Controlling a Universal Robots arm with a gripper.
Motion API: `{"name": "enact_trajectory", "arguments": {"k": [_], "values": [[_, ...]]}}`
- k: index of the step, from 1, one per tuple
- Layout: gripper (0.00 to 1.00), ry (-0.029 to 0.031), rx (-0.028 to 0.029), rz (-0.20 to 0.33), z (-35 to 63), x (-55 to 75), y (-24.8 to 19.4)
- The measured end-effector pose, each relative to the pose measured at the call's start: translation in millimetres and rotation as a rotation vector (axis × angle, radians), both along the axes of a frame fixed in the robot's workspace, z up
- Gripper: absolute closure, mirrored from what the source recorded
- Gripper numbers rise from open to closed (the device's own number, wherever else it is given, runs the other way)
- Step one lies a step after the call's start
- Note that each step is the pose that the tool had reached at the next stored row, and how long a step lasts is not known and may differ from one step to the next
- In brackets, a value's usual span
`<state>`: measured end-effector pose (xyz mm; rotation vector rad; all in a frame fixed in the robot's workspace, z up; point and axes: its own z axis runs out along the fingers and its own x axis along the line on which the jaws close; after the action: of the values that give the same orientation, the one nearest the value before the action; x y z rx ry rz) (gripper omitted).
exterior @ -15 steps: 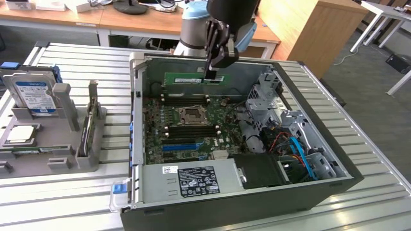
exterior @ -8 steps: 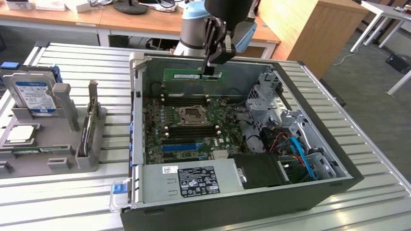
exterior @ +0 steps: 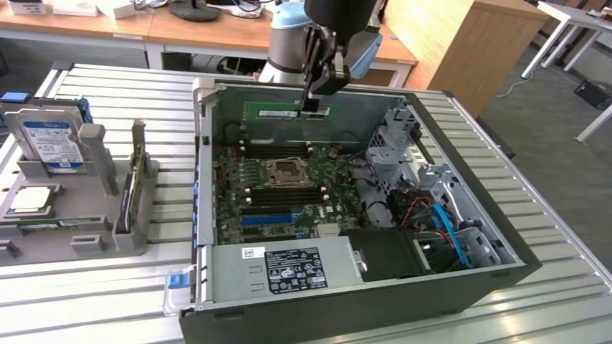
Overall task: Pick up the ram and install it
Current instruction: 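Pick up the ram and move it above insertion slot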
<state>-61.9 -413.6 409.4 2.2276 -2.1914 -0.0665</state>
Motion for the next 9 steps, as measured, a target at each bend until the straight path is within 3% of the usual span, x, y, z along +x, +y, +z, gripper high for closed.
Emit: {"name": "enact_trajectory", "arguments": {"k": [9], "values": [[0.88, 0.0002, -0.0003, 0.0, -5.1, -0.1, -0.1]]}}
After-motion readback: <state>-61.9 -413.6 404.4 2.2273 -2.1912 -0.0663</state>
